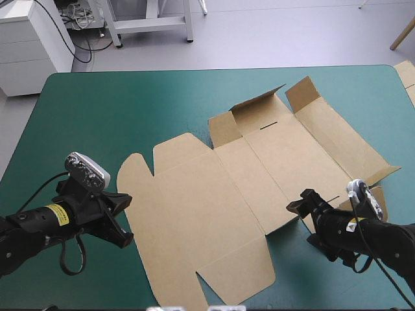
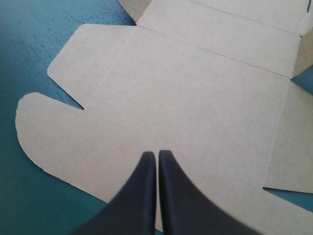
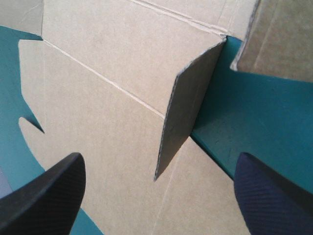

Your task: Fold the box

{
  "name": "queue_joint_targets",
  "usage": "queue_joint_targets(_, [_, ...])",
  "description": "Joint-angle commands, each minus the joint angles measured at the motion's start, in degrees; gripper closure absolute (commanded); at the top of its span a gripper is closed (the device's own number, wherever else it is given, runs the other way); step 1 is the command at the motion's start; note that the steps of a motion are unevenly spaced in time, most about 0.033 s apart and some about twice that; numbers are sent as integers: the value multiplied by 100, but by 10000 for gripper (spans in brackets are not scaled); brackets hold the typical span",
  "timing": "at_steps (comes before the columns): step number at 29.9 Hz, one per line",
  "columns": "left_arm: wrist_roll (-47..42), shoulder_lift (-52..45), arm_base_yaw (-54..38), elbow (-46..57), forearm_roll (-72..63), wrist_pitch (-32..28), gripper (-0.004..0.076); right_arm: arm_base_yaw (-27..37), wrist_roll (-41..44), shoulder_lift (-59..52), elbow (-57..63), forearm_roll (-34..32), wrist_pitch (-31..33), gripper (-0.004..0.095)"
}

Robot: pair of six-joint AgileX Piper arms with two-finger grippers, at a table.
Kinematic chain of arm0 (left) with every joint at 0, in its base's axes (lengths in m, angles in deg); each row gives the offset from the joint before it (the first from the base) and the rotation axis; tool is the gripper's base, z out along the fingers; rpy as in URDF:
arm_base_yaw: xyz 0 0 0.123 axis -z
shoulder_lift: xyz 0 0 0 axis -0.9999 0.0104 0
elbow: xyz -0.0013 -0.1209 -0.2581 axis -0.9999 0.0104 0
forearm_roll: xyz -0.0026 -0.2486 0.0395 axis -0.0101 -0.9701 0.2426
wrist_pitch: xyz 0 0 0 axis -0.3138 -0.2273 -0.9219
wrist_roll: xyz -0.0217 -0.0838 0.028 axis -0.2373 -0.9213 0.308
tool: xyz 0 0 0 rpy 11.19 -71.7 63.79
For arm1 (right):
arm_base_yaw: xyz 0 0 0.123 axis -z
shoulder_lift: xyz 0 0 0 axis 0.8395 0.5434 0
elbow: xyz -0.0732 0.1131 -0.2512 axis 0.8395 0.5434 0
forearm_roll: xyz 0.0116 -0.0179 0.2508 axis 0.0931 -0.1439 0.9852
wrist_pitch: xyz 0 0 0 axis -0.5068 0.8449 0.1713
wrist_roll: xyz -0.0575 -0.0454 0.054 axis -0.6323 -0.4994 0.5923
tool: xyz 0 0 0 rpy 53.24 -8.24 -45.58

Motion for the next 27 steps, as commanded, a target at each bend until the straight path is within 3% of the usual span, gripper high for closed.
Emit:
queue_joint_targets(1, [-59, -23, -9, -192, -106, -352, 731, -14, -199, 366, -129, 89, -446, 147])
queue_joint_targets(7, [-12, -23, -9, -192, -106, -352, 731, -14, -556, 1056, -129, 207, -535, 147])
queue_joint_targets(17, [-22, -23, -9, -192, -106, -328, 731, -14, -1666, 1992, -129, 1186, -954, 167])
queue_joint_targets(21, [-22, -23, -9, -192, -121, -264, 731, -14, -1716, 2189, -129, 1200, -944, 261])
queue_joint_targets(27, [-22, -23, -9, -192, -121, -252, 731, -14, -1859, 2295, -129, 1215, -902, 552])
